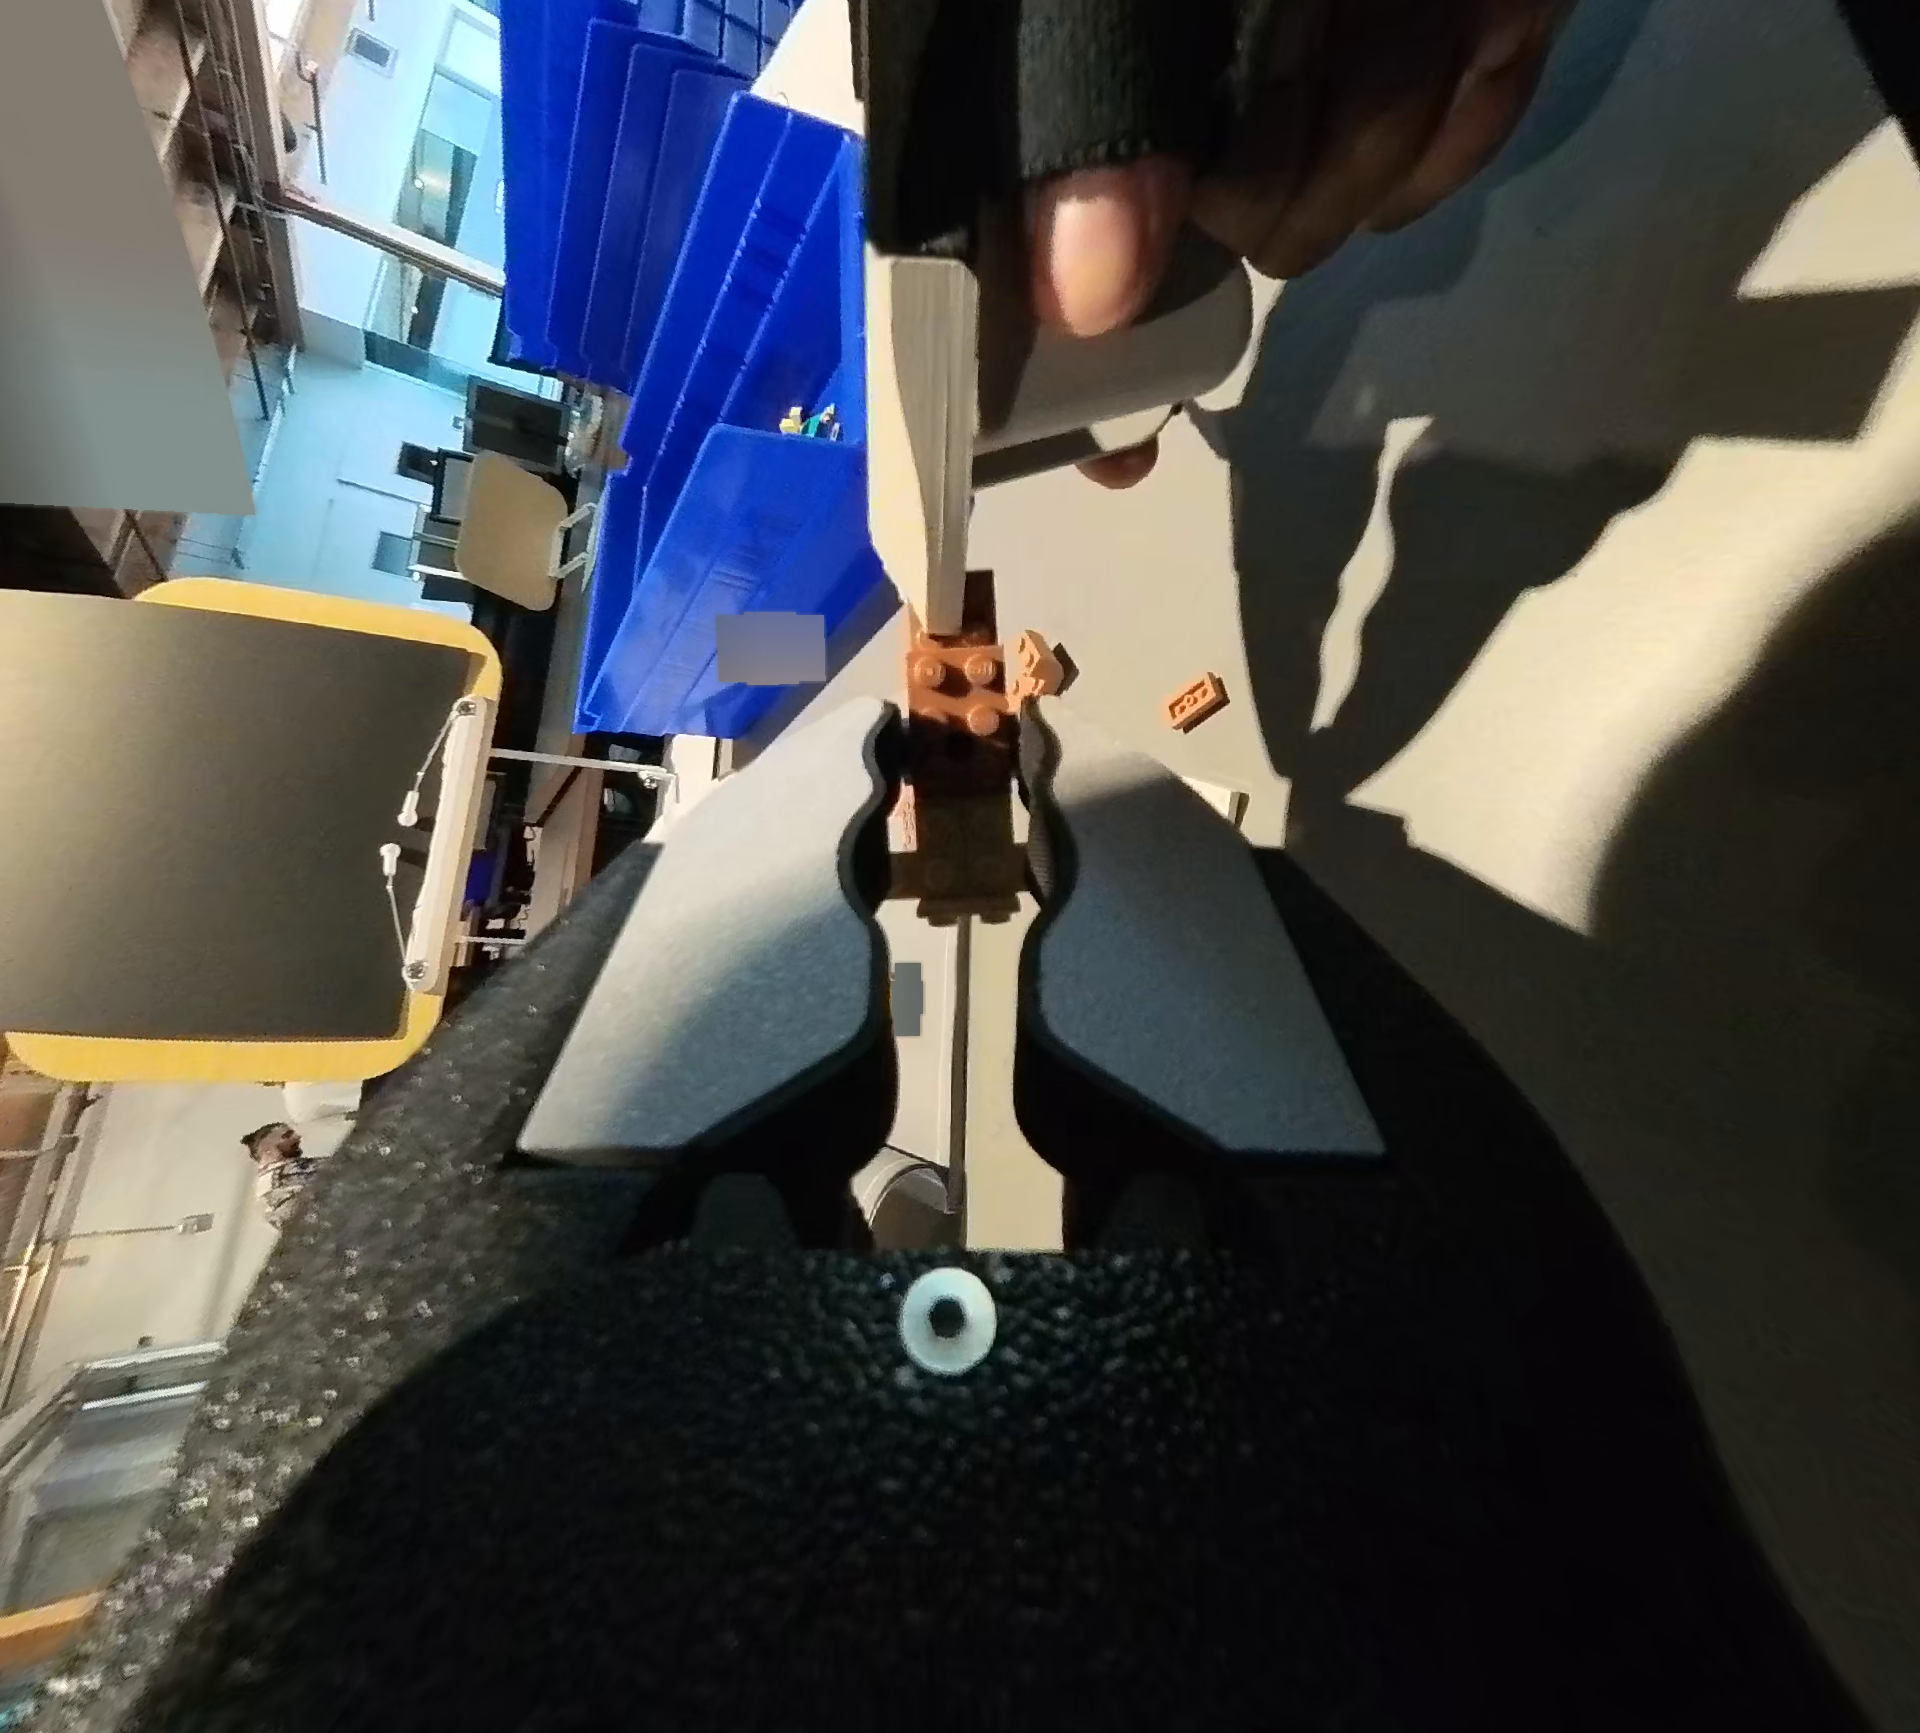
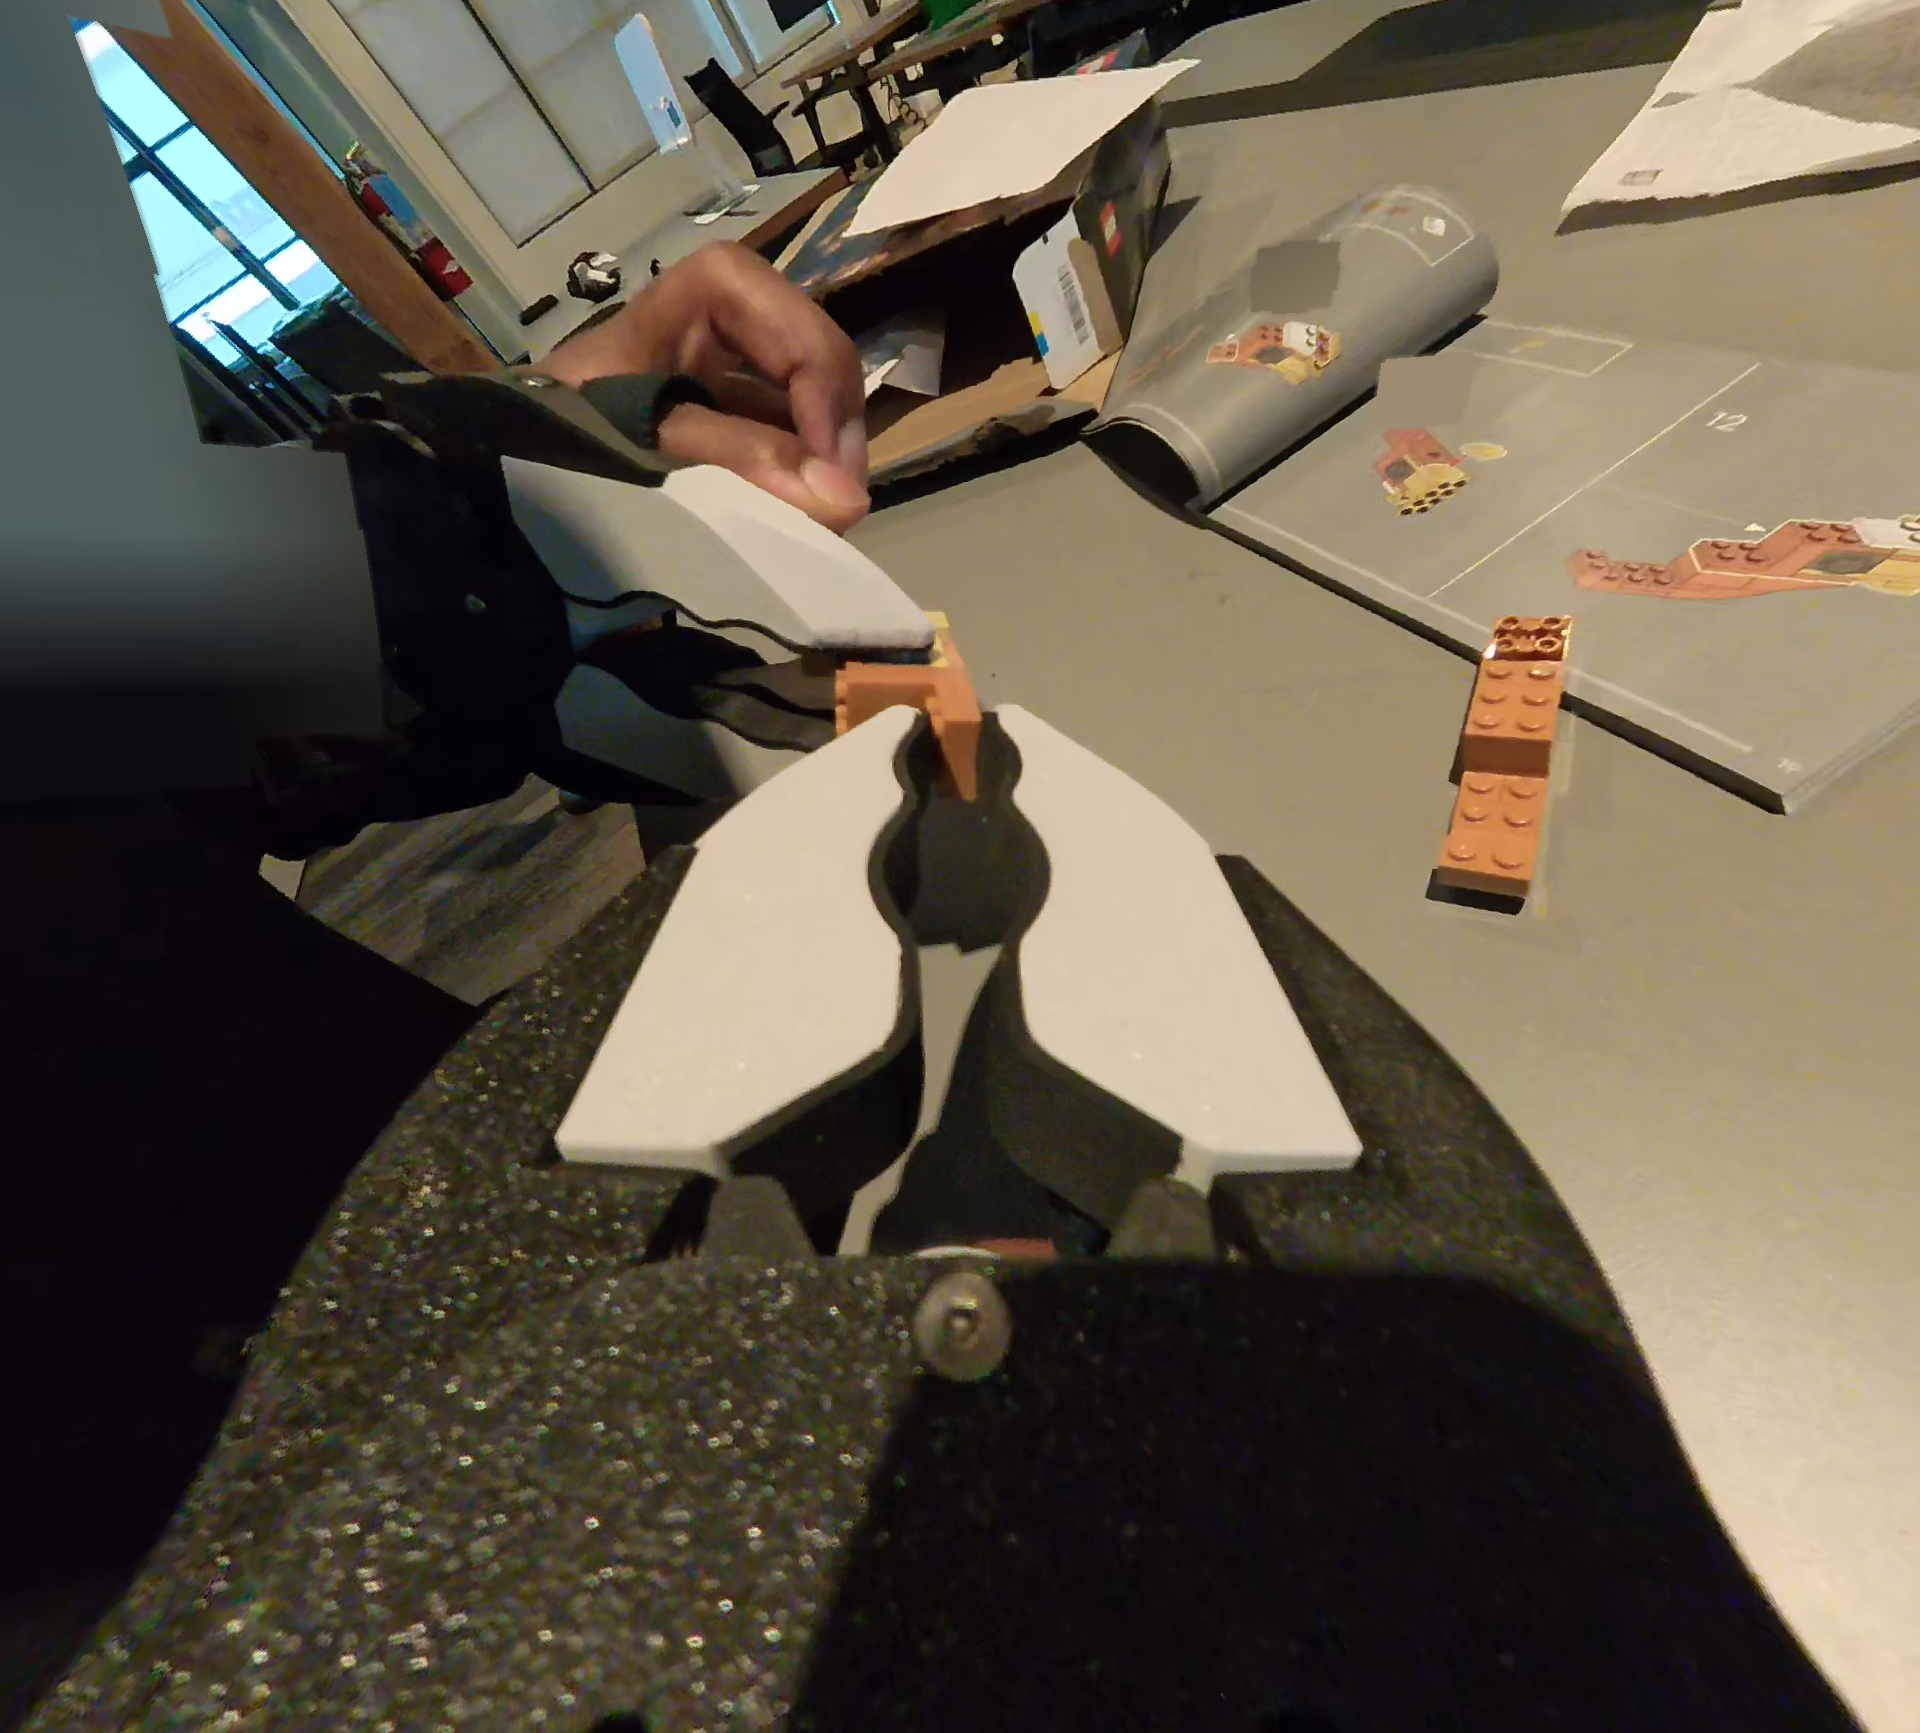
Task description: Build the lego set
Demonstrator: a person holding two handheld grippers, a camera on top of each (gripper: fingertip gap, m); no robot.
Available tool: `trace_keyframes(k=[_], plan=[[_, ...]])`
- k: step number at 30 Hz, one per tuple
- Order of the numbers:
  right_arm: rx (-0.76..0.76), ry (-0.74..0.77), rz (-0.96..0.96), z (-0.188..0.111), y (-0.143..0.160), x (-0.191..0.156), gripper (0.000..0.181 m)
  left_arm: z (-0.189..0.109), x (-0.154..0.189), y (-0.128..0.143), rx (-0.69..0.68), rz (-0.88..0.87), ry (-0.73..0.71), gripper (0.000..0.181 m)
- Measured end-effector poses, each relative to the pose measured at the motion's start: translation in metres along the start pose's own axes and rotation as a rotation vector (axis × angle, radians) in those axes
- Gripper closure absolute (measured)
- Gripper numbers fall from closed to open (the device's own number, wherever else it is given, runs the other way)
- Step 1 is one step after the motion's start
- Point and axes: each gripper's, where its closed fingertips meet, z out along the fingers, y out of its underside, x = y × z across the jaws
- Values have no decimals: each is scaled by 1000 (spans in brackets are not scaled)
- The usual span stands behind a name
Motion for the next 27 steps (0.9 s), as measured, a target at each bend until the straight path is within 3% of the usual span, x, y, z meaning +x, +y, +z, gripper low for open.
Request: trace_keyframes(k=[7,20,27], plan=[[10,59,10,3,0,9,171,5,-1,4,-45,44,-21,160],[-16,3,48,2,7,7,174,6,5,6,-40,5,19,161],[-1,-31,68,5,2,6,165,4,3,4,-10,-36,25,160]])
